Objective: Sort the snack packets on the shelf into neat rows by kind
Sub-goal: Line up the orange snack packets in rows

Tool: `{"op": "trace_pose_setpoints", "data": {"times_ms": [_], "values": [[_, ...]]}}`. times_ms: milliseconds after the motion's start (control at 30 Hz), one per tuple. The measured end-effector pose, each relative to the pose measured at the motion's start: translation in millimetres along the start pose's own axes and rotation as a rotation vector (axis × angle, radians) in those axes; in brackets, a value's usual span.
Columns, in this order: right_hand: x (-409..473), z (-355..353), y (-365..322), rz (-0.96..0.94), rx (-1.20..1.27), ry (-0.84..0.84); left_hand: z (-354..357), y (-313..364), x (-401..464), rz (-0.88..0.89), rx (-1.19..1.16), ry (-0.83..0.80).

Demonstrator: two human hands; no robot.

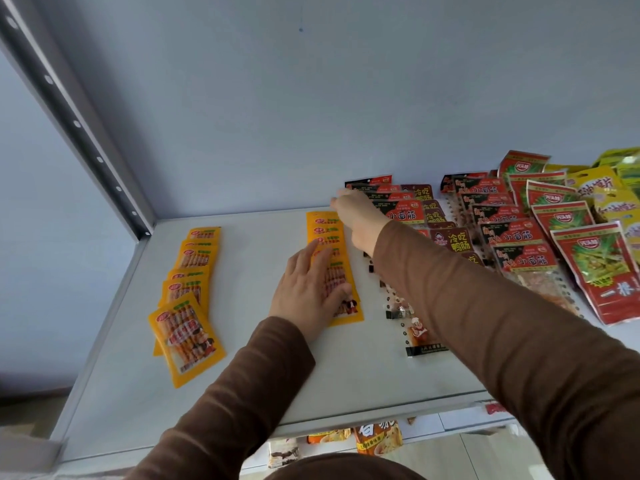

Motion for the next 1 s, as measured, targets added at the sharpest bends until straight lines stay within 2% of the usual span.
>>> {"op": "trace_pose_setpoints", "data": {"times_ms": [67,233,300,333,433,567,633,733,800,933,1000], "values": [[-17.7,-8.1,-10.8,-0.131,-0.088,-0.061,-11.9,-11.7,0.1,-0.041,-0.089,0.066],[-64.0,19.8,10.0,-0.261,-1.071,-0.318,-0.7,-25.6,5.3,-0.048,0.099,-0.11],[-73.5,36.3,31.7,-0.235,-1.325,-0.367,2.9,-24.9,3.3,-0.06,0.117,-0.123],[-75.2,40.0,39.7,-0.216,-1.371,-0.363,3.2,-24.5,2.1,-0.061,0.114,-0.122],[-77.1,40.5,46.2,-0.219,-1.333,-0.321,-0.9,-25.1,-0.4,-0.052,0.056,-0.077],[-78.5,40.0,43.6,-0.254,-1.311,-0.298,-18.8,-30.9,24.8,-0.061,-0.21,0.011],[-78.9,38.9,39.1,-0.265,-1.302,-0.279,-25.4,-31.2,57.3,-0.072,-0.179,-0.035],[-83.5,41.2,38.0,-0.274,-1.279,-0.285,-20.0,-29.9,103.1,-0.098,-0.012,-0.236],[-89.3,42.7,42.2,-0.271,-1.293,-0.291,-14.0,-32.7,115.2,-0.104,0.066,-0.314],[-105.3,40.2,48.0,-0.318,-1.29,-0.24,-20.7,-38.2,102.3,-0.05,0.083,-0.213],[-111.0,42.3,51.5,-0.337,-1.281,-0.241,-17.9,-39.2,95.6,-0.043,0.064,-0.241]]}}
Point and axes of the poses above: each hand's wrist, its own x-axis towards the middle knuckle, its own z-axis out of the palm, y = z × x, the point moved 7 cm from there along x, towards the middle knuckle, and after that the axes turned 12 degrees about -y, right-handed, at the moved point
